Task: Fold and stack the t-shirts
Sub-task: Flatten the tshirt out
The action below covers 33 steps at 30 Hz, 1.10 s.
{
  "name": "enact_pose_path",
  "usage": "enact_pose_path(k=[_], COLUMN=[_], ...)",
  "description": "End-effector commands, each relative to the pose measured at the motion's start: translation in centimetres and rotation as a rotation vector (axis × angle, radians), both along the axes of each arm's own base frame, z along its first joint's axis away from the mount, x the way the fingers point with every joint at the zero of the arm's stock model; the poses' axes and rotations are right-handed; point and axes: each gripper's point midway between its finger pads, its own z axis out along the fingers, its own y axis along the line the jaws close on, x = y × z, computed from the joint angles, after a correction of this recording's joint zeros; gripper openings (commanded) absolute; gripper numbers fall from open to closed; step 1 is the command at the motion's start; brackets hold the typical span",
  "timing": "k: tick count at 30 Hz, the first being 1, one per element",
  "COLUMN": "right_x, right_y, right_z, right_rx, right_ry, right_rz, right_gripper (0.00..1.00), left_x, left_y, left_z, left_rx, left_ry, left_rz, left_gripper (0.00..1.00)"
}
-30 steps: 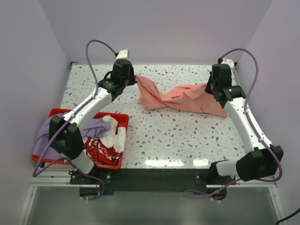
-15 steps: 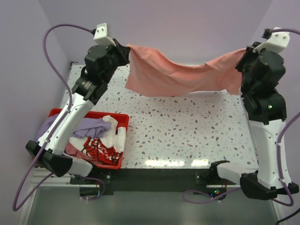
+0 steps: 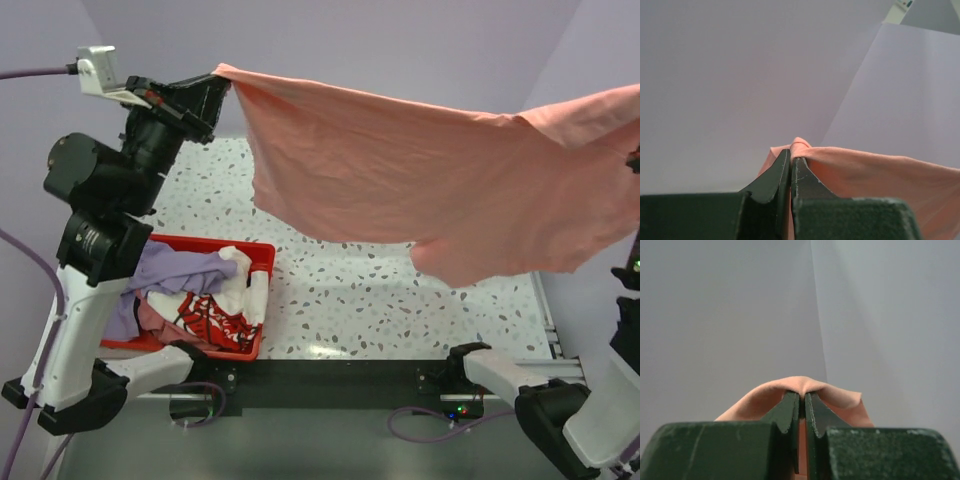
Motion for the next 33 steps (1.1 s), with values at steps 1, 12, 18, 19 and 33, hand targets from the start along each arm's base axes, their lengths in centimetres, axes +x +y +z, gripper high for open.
enact_pose_path(k=[1, 12, 18, 19, 33], right_x=[-5.4, -4.9, 5.9, 7.3, 34.4], right_y=[-0.9, -2.8, -2.8, -2.8, -0.6], right_z=[2.8, 2.5, -2.1, -2.8, -28.2], right_rx=[-0.045, -0.080, -0.141, -0.160, -0.139], right_ry=[-0.118, -0.075, 0.154, 0.187, 0.751], right_rz=[-0.018, -0.163, -0.305, -0.326, -0.270], right_gripper=[0.00, 0.00, 0.00, 0.00, 0.00], left_x=[-4.4, -4.5, 5.4, 6.8, 29.3], left_y=[0.2, -0.5, -2.0, -2.3, -6.1], left_z=[3.1, 1.6, -6.2, -7.8, -40.7], left_rx=[-0.029, -0.049, 0.001, 0.018, 0.307], left_ry=[-0.104, -0.067, 0.172, 0.215, 0.879], left_rz=[-0.104, -0.145, 0.042, 0.070, 0.179], left_gripper=[0.00, 0.00, 0.00, 0.00, 0.00])
